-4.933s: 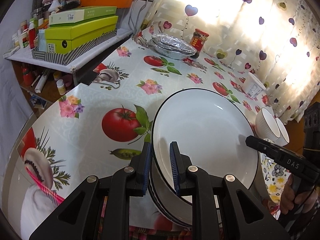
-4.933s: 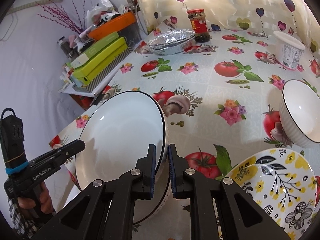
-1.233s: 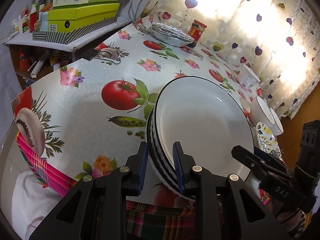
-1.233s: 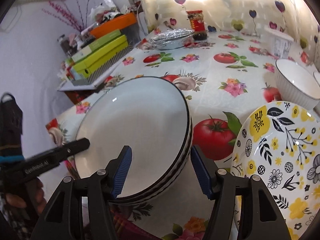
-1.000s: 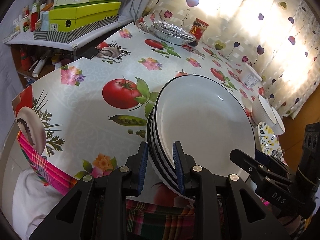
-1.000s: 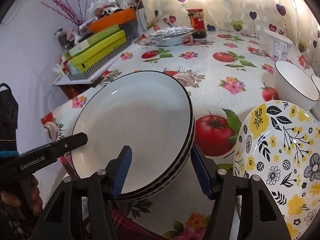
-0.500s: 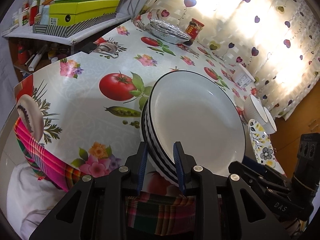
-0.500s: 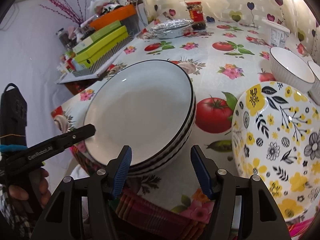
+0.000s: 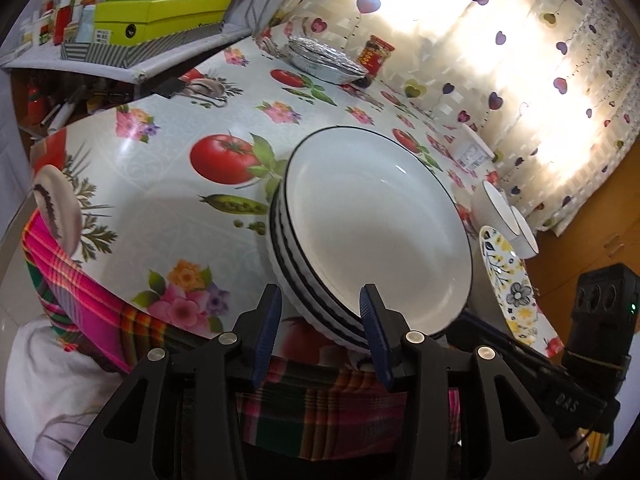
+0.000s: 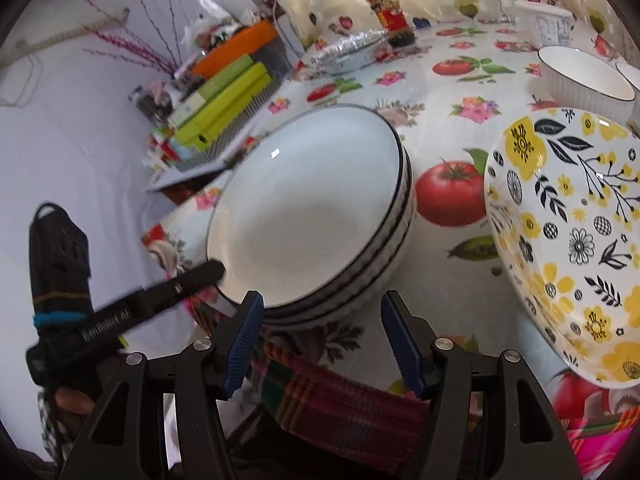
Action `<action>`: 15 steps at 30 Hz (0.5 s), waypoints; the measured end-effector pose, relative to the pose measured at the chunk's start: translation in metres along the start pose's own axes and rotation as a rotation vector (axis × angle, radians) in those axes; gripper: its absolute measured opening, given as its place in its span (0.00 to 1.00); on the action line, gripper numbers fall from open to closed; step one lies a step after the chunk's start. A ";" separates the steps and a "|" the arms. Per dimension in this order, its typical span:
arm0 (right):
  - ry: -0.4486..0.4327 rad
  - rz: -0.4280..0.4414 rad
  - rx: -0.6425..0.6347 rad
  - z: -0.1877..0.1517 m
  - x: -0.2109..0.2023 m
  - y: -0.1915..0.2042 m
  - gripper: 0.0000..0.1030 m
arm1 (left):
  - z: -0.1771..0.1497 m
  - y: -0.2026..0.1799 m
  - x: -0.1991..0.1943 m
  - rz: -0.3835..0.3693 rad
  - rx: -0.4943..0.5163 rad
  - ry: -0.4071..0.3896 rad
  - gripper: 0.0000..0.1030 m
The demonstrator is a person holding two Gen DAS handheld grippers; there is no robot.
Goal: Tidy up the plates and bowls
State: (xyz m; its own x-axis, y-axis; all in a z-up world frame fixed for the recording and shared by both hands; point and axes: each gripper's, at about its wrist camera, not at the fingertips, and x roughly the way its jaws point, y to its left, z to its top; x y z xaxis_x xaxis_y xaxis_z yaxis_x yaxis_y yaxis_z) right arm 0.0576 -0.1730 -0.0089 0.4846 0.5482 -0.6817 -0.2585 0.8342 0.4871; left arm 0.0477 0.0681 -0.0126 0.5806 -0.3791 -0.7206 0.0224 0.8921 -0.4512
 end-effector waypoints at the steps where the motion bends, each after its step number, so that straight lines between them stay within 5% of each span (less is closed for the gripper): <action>1: 0.003 0.013 0.015 0.000 0.002 -0.002 0.61 | 0.000 0.000 0.002 -0.019 -0.008 0.005 0.41; 15: 0.016 0.010 0.083 0.013 0.023 -0.011 0.58 | 0.010 0.001 0.016 0.004 -0.029 0.019 0.41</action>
State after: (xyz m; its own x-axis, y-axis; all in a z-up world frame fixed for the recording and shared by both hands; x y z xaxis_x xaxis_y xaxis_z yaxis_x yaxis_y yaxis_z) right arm 0.0829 -0.1707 -0.0230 0.4685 0.5581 -0.6849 -0.1926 0.8211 0.5374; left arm 0.0656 0.0651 -0.0193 0.5649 -0.3805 -0.7322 -0.0036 0.8862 -0.4633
